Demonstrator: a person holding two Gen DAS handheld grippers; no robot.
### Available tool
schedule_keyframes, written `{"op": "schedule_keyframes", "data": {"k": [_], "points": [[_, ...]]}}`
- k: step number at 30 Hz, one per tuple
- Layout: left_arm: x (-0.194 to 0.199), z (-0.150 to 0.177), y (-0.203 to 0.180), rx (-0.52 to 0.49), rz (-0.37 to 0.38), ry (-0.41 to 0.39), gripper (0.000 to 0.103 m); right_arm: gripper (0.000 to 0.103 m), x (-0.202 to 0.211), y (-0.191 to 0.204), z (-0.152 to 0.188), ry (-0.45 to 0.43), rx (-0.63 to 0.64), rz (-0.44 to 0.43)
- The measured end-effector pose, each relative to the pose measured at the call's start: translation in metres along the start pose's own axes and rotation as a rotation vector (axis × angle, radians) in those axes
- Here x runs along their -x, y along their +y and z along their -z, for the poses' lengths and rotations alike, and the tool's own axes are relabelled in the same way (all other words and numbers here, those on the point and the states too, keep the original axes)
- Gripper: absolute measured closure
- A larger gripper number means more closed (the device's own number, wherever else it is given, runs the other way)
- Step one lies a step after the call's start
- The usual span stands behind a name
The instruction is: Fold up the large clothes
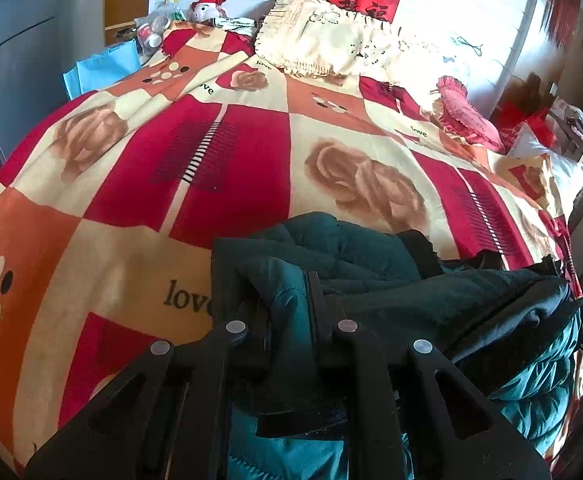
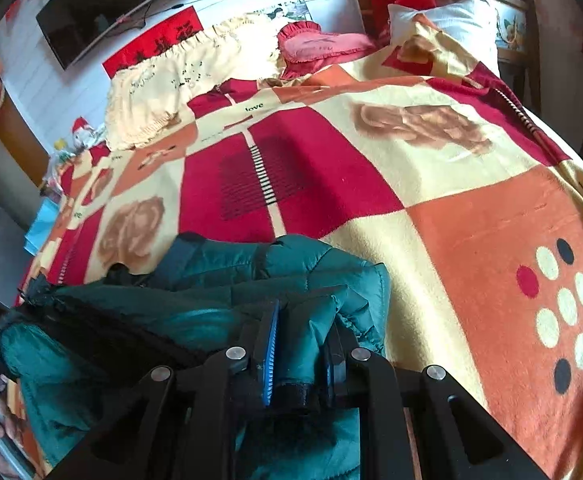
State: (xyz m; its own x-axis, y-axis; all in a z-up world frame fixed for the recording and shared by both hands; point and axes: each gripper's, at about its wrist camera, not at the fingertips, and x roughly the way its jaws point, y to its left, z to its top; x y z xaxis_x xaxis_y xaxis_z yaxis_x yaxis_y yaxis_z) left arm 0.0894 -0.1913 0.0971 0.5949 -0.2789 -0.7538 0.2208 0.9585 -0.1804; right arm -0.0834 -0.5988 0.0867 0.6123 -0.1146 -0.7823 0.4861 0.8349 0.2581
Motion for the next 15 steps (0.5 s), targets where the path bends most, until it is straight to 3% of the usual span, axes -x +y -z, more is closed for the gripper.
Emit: {"op": "schedule_keyframes", "data": {"k": [9, 13, 15], "points": [[0.009, 0.0, 0.005, 0.022, 0.037, -0.017, 0.087, 0.083, 0.004, -0.008, 0.001, -0.025, -0.034, -0.06], [0.02, -0.004, 0.008, 0.02, 0.074, -0.019, 0.085, 0.062, 0.022, -0.006, -0.003, -0.06, -0.038, -0.111], [0.026, -0.005, 0.01, 0.017, 0.092, -0.019, 0.083, 0.06, 0.034, -0.004, -0.007, -0.081, -0.04, -0.118]]}}
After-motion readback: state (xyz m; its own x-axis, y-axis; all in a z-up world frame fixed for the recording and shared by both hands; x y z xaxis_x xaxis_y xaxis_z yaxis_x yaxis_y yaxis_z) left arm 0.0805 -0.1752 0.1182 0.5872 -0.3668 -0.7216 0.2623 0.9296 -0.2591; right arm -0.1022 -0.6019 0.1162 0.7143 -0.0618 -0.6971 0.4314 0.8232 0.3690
